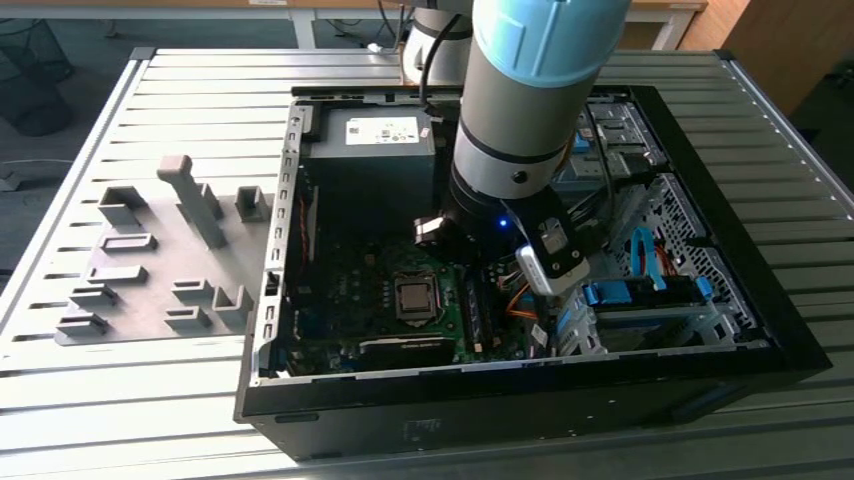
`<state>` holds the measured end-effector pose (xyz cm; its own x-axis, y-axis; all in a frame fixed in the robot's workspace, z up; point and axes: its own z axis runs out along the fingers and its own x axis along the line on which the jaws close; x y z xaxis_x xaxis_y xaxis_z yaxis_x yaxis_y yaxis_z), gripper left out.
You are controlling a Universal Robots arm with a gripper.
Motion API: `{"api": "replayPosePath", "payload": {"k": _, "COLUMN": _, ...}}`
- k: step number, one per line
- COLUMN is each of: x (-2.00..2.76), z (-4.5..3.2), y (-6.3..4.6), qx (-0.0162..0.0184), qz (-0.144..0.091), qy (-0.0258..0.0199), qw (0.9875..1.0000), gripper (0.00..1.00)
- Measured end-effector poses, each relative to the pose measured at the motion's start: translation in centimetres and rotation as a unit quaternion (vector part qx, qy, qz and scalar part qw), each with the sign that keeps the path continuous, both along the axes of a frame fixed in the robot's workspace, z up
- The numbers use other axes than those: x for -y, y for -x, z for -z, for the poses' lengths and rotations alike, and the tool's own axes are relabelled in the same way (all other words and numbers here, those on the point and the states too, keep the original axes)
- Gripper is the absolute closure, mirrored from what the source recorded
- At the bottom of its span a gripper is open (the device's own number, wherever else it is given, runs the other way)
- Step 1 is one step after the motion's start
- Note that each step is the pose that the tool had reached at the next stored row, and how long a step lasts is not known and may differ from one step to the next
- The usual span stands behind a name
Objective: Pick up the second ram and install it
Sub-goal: 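Insert the second ram into the second slot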
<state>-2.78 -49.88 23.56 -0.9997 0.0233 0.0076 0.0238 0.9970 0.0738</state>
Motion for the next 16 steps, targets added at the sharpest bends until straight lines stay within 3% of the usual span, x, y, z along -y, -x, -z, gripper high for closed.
{"api": "replayPosePath", "payload": {"k": 16, "x": -0.01, "z": 0.26, "y": 0.0, "qx": 0.0, "qz": 0.007, "qy": -0.0001, "qw": 1.0, "gripper": 0.86}}
